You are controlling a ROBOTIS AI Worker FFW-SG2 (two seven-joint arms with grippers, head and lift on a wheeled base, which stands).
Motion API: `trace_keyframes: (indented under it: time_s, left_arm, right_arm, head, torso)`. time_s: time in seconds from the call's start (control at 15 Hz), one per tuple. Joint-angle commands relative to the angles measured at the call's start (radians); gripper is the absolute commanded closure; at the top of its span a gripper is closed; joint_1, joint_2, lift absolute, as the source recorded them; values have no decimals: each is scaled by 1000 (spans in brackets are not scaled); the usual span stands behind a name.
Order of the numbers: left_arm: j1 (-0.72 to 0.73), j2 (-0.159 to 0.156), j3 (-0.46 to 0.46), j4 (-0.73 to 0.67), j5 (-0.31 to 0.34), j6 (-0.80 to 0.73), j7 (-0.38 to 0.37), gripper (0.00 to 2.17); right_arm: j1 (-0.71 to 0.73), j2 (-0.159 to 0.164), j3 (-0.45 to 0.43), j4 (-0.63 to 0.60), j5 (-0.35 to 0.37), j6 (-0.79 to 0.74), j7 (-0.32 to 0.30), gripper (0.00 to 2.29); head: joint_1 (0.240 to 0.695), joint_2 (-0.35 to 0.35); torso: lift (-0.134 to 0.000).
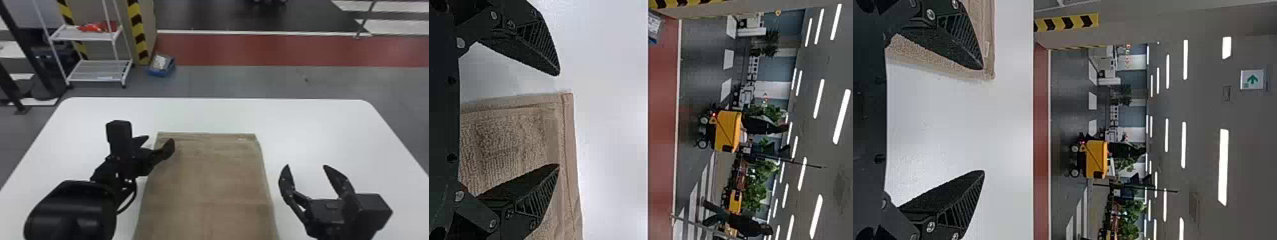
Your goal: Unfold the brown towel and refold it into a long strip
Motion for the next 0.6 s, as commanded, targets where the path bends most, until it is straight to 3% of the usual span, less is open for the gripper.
trace_keyframes:
  time_s: [0.0, 0.53]
  left_arm:
    - [-4, 0, 0, 20, -10, -3, 4, 343]
    - [-7, -2, -7, 25, -40, -28, 19, 515]
  right_arm:
    - [-6, -2, 2, 6, -1, 0, 0, 144]
    - [-10, 0, 4, 13, -1, 0, 0, 144]
  head:
    - [695, -22]
    - [695, -12]
  torso:
    - [-123]
    - [-123]
